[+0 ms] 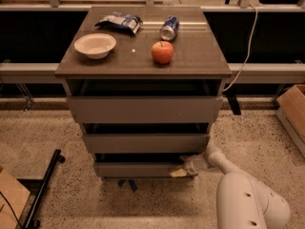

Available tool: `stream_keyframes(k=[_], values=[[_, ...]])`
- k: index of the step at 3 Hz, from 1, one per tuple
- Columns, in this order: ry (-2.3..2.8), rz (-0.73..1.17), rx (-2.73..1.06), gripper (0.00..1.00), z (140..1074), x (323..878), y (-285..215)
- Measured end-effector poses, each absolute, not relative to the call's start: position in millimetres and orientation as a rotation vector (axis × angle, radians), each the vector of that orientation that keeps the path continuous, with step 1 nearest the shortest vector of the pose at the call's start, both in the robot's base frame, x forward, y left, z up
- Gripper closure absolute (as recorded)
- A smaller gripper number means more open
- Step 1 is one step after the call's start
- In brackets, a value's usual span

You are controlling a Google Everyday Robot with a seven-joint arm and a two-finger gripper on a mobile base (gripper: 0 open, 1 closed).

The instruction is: Open bottom drawer

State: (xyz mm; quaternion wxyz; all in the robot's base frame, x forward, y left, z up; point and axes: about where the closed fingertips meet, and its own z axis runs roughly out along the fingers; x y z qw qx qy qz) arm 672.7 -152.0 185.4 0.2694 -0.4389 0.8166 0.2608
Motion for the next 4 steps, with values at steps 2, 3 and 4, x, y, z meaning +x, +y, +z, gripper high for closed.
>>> stream_keyframes(k=[2,3,4], values=[[2.201,0.703,-1.183,0.87,192.6,672.7,-152.0],[2.201,0.703,-1.183,1.00,193.2,672.6,-152.0],[2.201,0.704,-1.183,0.81,193.3,672.6,-151.9]])
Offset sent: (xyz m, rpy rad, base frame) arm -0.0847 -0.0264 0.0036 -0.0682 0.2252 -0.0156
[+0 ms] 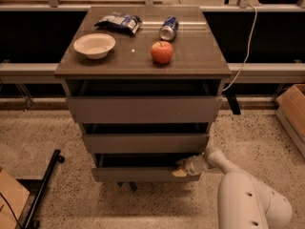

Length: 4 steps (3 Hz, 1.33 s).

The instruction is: Open bottom drawer

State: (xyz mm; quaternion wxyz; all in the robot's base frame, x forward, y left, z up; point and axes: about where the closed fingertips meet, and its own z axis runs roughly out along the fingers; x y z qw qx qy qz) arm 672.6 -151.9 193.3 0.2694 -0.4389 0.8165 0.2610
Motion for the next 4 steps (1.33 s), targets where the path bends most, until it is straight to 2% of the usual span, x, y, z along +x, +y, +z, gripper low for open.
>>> stream_keyframes(k=[1,2,3,4], values=[[2.197,0.726,-1.184,0.58,191.3,672.8,-148.1],[2.197,0.726,-1.184,0.26,191.5,672.8,-148.1],[2.198,0.726,-1.184,0.03,191.4,672.6,-148.2],[2.277,0.745,-1.160,1.00,186.7,643.8,-160.9]])
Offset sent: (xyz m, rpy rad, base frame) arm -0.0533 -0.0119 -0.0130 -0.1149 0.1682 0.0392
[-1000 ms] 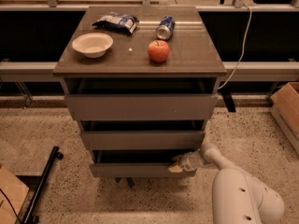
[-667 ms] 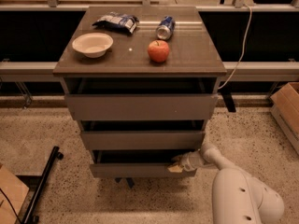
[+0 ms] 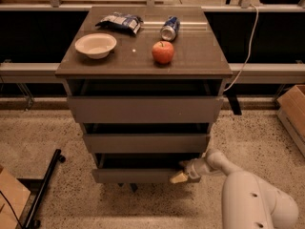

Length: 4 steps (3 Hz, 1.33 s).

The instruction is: Open bottom drawer

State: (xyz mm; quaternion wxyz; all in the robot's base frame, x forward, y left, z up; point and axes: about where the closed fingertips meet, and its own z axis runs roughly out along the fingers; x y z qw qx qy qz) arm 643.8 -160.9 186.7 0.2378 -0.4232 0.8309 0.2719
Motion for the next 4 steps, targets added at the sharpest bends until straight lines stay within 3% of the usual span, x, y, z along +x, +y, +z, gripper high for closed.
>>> stream_keyframes(k=[3,4], values=[[2.409,0.768,-1.124,1.00,182.0,605.0,-181.6],[2.409,0.768,-1.124,0.81,182.0,605.0,-181.5]])
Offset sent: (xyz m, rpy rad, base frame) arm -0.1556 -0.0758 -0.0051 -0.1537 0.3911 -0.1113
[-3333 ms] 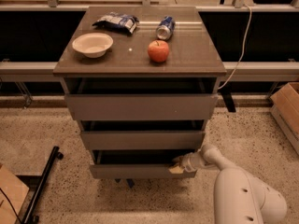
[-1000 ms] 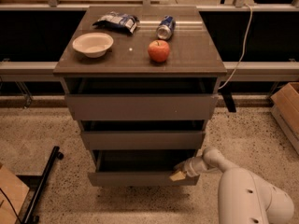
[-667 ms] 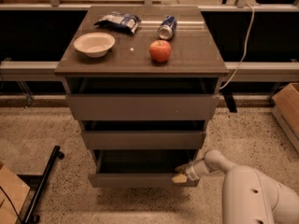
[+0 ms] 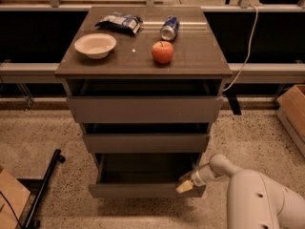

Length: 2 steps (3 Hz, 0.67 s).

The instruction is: Open bottom drawer

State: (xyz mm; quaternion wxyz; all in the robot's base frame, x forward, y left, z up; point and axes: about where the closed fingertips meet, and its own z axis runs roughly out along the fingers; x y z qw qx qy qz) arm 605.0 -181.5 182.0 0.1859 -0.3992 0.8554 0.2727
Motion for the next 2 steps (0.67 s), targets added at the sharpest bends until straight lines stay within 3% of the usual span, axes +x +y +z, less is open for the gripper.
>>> stream_keyframes(k=[1,2], values=[[2.455,0.722,-1.169,0.50,178.9,603.1,-177.4],[2.455,0.722,-1.169,0.27,178.9,603.0,-177.4]])
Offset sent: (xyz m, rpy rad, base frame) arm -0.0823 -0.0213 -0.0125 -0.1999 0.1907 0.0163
